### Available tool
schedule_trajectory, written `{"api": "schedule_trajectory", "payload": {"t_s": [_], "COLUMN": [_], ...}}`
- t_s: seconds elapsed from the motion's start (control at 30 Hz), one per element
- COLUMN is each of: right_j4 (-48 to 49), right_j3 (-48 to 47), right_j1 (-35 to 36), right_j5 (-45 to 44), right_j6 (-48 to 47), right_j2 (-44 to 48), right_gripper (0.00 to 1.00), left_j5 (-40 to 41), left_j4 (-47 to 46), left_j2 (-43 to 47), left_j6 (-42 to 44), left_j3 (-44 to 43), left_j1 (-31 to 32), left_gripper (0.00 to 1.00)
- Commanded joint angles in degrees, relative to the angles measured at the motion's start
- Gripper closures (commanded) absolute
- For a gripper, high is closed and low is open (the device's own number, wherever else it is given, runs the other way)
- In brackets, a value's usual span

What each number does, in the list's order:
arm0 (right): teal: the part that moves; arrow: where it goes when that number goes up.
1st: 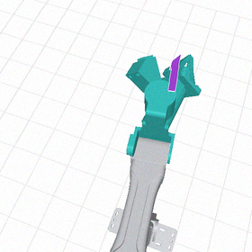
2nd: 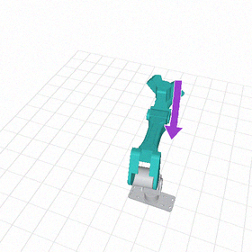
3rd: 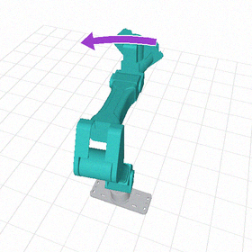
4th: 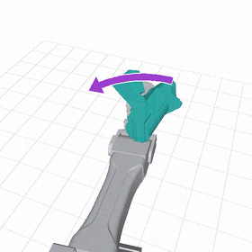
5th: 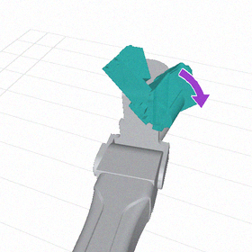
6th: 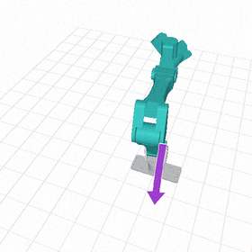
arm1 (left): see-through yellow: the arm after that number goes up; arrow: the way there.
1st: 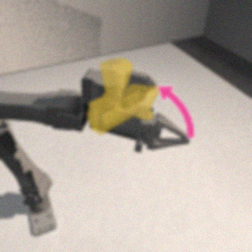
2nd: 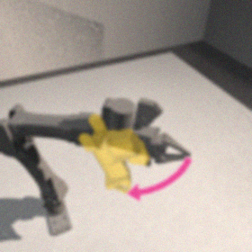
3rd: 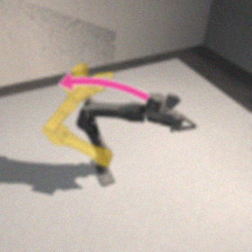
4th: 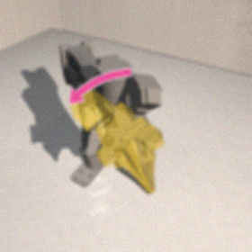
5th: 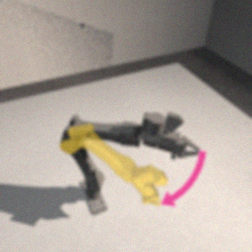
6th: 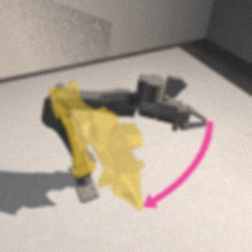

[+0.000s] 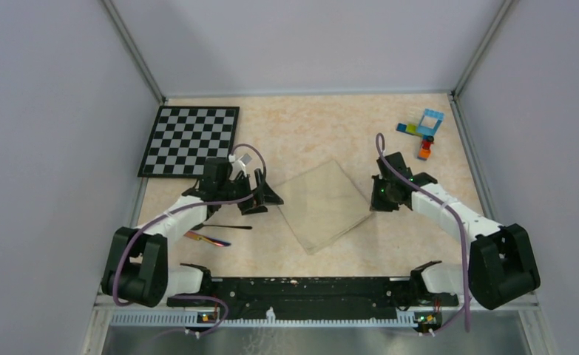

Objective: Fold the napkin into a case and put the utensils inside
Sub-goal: Pick up the lower triangle-folded napkin from the center of the board.

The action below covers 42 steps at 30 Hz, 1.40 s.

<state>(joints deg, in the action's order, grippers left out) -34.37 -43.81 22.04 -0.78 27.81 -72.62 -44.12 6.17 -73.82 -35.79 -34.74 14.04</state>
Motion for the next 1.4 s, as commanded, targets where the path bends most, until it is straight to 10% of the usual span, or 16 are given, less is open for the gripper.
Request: {"api": "schedule_trajectory", "payload": {"t_s": [0.0, 0.23, 0.4, 0.67, 0.97, 1.37], "right_j4": [0.7, 3.5, -4.5, -11.8, -12.8, -11.0], "right_j3": [-2.0, -1.7, -8.4, -20.1, -27.9, -30.1], "right_j1": [0.0, 0.0, 6.4, 33.4, 43.8, 44.2], "right_j5": [-4.2, -4.7, -16.2, -10.9, -0.6, -4.1], "right_j6": [0.0, -0.7, -2.7, -8.7, -7.2, -6.4], "right_j2": [-0.3, -5.5, -3.5, -10.9, -24.4, -30.7], "right_gripper": [1.00, 0.96, 0.56, 0.24, 0.23, 0.58], "left_j5": [-0.7, 0.0, 3.5, 10.9, 9.8, 5.5], "left_j4": [-3.3, -1.5, 1.4, 6.7, 8.7, 6.6], "left_j2": [-1.1, -0.6, 1.0, 5.2, 8.7, 8.7], "left_j6": [-0.2, 0.9, 2.2, 3.7, 5.3, 5.4], "left_j3": [-1.9, -1.9, -1.9, -2.2, -2.2, -0.1], "left_j1": [0.7, 1.2, 1.1, -1.8, -10.2, -12.4], "left_gripper": [0.03, 0.03, 0.03, 0.01, 0.01, 0.01]}}
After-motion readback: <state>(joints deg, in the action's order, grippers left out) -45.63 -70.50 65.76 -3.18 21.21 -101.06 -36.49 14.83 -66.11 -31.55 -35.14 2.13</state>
